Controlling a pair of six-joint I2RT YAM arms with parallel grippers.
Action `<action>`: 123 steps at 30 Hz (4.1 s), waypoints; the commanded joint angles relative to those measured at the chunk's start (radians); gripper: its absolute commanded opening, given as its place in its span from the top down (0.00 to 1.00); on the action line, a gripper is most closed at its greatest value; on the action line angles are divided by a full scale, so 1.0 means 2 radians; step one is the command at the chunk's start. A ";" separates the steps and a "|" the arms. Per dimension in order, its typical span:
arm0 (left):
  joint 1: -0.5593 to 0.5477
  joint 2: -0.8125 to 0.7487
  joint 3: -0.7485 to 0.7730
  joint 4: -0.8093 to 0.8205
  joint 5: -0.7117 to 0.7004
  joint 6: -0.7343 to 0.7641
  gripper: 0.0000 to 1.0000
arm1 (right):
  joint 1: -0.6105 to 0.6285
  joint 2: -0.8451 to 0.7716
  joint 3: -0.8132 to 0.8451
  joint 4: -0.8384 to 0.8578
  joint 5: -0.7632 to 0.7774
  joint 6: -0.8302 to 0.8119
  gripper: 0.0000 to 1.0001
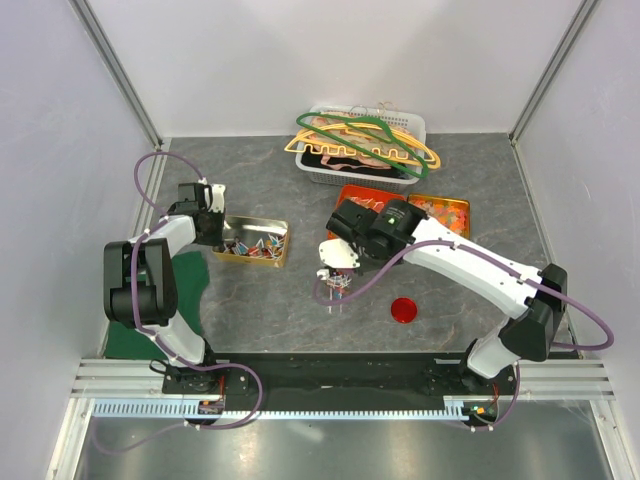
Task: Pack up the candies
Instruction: Place the fake candies in the packing bottle, then adjust the spatula.
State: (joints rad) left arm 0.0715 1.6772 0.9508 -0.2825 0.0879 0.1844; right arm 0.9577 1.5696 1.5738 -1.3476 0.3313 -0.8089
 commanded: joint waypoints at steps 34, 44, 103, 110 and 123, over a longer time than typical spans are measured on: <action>0.000 -0.006 0.017 0.010 0.000 -0.002 0.96 | 0.078 -0.007 0.034 0.026 0.138 0.003 1.00; 0.003 -0.016 0.015 0.009 0.004 -0.001 0.53 | 0.021 0.007 0.091 0.038 0.011 0.008 1.00; -0.023 -0.075 0.114 0.018 0.633 -0.072 0.25 | 0.037 0.029 -0.034 0.433 -0.002 0.104 1.00; -0.031 -0.078 0.104 0.015 0.625 -0.068 0.53 | 0.040 0.038 -0.022 0.450 0.028 0.104 1.00; -0.050 -0.067 0.114 -0.024 0.603 -0.039 0.98 | 0.056 0.051 -0.018 0.484 0.085 0.080 0.96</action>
State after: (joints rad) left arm -0.0063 1.5291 1.1477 -0.2901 1.2922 0.0692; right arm 1.0523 1.6680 1.4883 -0.4793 0.4400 -0.6247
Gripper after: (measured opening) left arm 0.064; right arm 0.345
